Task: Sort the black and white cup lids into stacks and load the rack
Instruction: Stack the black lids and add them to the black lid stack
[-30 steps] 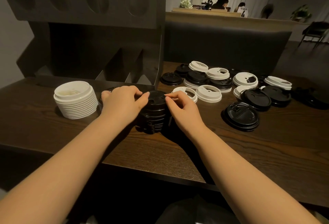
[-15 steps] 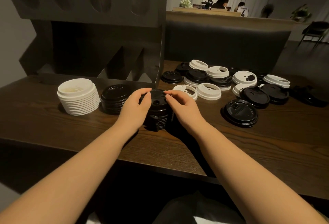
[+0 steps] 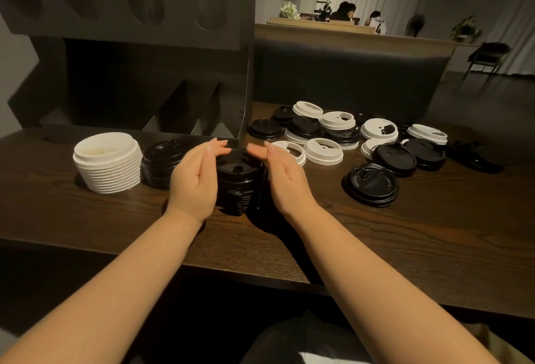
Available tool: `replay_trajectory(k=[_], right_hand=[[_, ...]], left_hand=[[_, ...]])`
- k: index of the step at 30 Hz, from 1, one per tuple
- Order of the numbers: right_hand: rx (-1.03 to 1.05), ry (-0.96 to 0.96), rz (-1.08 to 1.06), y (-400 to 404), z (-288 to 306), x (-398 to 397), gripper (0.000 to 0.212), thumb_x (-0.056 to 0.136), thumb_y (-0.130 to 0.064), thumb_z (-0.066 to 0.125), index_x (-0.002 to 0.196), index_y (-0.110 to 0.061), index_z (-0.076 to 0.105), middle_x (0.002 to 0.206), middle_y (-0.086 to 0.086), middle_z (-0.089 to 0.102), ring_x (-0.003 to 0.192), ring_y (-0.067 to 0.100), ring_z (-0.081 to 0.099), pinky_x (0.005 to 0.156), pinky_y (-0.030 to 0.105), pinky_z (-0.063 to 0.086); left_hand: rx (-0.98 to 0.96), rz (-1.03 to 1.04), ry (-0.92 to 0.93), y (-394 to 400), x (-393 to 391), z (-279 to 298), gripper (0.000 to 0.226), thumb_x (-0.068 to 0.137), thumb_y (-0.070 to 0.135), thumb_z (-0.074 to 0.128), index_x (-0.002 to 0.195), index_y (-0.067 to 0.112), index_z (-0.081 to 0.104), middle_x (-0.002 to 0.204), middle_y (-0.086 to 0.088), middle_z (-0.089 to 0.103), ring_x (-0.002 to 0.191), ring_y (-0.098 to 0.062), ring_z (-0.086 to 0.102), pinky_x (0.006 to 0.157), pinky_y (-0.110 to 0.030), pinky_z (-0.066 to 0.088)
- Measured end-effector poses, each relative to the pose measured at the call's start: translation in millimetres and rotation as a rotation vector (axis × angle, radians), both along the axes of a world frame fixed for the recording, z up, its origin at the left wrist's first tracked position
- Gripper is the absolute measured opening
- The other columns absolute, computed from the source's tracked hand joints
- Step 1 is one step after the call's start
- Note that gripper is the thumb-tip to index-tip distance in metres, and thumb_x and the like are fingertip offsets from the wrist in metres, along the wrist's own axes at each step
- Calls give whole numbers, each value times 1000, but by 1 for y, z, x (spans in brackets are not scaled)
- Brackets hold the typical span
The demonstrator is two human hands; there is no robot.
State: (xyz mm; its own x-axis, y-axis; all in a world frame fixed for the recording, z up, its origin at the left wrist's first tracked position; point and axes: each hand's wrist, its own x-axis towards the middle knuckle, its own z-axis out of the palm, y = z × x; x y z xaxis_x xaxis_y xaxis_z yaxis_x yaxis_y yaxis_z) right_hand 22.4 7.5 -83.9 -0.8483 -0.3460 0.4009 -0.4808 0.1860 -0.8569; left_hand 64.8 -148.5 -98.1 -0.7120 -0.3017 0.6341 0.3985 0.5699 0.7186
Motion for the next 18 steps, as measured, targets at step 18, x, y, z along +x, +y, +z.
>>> replay_trajectory(k=[18], right_hand=[[161, -43, -413, 158, 24, -43, 47, 104, -35, 27, 93, -23, 71, 118, 3, 60, 119, 18, 49, 107, 37, 33]], left_hand=[[-367, 167, 142, 96, -32, 34, 46, 91, 32, 33, 81, 14, 74, 98, 4, 70, 114, -16, 56, 110, -38, 17]])
